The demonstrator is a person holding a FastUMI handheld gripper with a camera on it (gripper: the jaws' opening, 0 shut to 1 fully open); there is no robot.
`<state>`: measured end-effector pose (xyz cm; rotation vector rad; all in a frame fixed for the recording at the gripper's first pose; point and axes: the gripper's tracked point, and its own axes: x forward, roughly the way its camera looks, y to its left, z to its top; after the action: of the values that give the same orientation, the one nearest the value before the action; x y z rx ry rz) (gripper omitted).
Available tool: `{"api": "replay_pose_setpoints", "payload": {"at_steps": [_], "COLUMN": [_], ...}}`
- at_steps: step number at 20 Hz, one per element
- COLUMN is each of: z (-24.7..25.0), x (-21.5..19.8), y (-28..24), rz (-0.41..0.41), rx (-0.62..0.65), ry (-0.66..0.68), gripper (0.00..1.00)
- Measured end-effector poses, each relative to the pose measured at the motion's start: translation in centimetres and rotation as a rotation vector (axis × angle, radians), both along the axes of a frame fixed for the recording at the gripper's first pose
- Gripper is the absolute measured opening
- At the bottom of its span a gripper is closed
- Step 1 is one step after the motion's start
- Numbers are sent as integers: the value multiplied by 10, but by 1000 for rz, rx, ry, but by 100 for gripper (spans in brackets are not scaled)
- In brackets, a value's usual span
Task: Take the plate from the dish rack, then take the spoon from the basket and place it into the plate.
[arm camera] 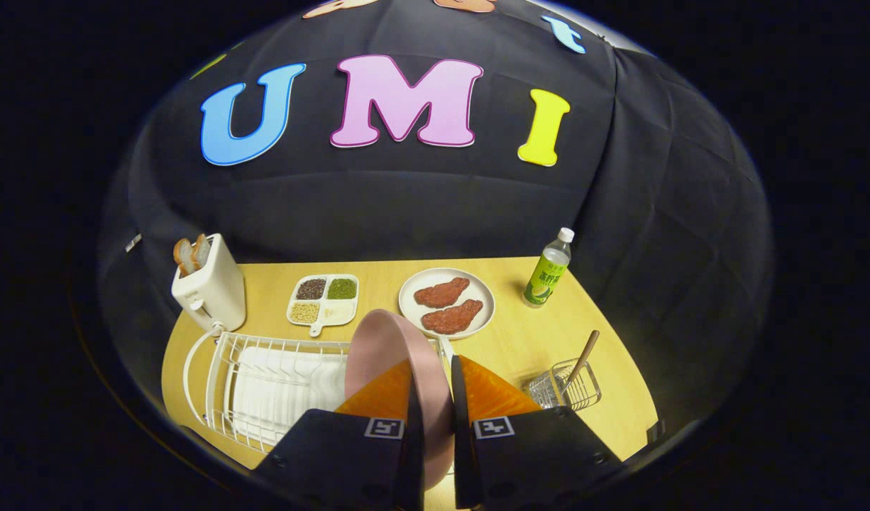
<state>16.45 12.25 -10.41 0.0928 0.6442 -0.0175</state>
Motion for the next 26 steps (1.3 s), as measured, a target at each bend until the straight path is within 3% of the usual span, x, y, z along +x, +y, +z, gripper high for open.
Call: {"api": "replay_pose_setpoints", "payload": {"at_steps": [4,9,15,26], "z": [2,-30,-95,-186], "x": [-43,-119,-182,-184], "y": [-3,-11,-29,-28], "rz": [139,280,253,146], "rx": [118,277,457,589], "ry": [30,128,234,305], "gripper": [19,19,19,21]}}
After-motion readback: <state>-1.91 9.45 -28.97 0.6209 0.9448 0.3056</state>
